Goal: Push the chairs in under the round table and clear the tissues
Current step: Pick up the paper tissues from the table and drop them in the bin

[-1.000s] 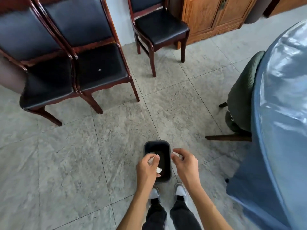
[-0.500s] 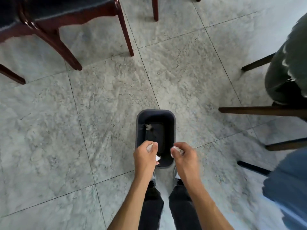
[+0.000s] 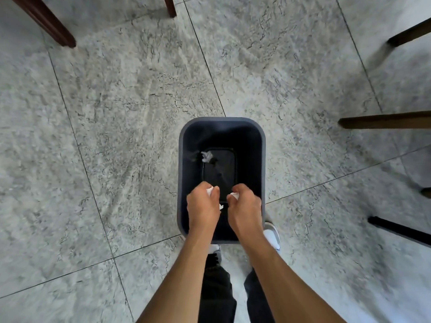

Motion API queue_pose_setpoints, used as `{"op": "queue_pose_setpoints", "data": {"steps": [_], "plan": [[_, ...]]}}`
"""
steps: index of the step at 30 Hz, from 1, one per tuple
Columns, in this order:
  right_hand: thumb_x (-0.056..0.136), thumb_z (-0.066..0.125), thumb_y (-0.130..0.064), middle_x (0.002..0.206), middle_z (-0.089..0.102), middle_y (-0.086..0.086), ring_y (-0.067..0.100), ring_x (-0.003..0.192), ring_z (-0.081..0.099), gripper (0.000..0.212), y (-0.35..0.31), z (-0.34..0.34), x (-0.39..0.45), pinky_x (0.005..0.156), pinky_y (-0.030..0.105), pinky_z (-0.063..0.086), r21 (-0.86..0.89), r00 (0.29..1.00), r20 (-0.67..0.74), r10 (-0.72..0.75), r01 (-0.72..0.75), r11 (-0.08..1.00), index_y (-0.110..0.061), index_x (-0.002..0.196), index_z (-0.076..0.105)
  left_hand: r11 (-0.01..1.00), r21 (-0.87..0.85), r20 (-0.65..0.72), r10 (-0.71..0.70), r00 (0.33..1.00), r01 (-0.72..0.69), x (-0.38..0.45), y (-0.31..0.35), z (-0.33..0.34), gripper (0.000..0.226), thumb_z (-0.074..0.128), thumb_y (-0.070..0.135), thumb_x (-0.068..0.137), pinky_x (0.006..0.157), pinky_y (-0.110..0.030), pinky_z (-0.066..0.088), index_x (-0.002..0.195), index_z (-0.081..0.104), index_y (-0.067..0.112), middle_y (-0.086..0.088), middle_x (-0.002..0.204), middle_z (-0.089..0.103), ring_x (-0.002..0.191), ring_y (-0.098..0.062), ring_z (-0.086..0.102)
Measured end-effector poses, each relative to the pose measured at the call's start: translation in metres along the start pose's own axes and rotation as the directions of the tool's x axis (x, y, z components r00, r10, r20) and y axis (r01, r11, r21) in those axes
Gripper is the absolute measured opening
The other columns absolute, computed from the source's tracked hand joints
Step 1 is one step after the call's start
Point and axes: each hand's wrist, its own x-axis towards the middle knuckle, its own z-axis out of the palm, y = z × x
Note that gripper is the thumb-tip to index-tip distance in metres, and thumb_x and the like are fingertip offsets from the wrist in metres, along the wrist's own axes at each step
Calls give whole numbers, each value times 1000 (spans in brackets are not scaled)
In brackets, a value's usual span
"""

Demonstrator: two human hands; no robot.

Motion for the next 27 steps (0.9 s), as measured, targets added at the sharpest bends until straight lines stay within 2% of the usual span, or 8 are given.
{"op": "queue_pose_setpoints", "data": {"steps": [4,7,10,13,15,18,23,27], "plan": [[98,47,-14,96,63,9,26,79,63,15,5,19,22,68,38,57,14,995,46,88,-88,996,-10,106,59,997,50,17,-56,998,55,24,-15,18,22,58,30,96,63,-45,61,86,63,11,-11,87,62,74,-26,65],[97,47,-13,93,58,5,24,82,62,12,11,31,36,63,26,48,76,980,74,186,-191,979,-10,101,58,992,70,36,-107,994,104,41,-21,27,24,58,27,96,64,-45,61,87,63,6,-10,84,60,74,-28,65],[95,47,-10,86,61,4,18,67,55,11,16,42,49,50,20,40,151,965,90,248,-260,954,-10,89,56,990,94,68,-115,991,108,53,-25,38,23,60,28,95,64,-37,58,89,64,7,-12,91,63,75,-27,65],[94,48,-7,89,63,7,27,74,58,15,21,53,62,56,23,41,161,951,100,291,-304,939,-4,102,60,985,139,111,-119,987,103,61,-32,47,23,59,27,95,63,-32,54,89,64,5,-13,92,65,78,-28,66],[94,49,-5,95,63,8,25,83,60,19,27,61,71,61,25,41,157,943,104,317,-330,931,-4,109,60,978,173,133,-140,981,116,68,-39,52,23,60,27,95,66,-33,54,91,64,5,-13,95,65,83,-30,66],[94,49,-4,111,65,14,18,86,53,24,38,72,82,72,24,40,147,939,103,328,-341,928,-5,115,60,972,192,144,-166,976,137,79,-52,60,21,62,26,93,73,-35,56,94,64,5,-15,99,66,88,-33,67],[94,52,-6,116,63,16,19,87,50,24,50,85,94,74,23,37,189,920,106,378,-392,900,-6,116,61,975,170,135,-164,977,140,89,-72,69,20,63,24,93,76,-38,59,95,66,4,-18,98,68,87,-30,67],[95,52,-10,121,60,16,28,107,56,28,59,92,96,79,23,34,138,937,126,327,-343,929,-5,122,58,976,164,138,-168,976,145,89,-80,72,21,62,24,94,75,-39,59,91,63,3,-16,95,67,85,-30,66]]}}
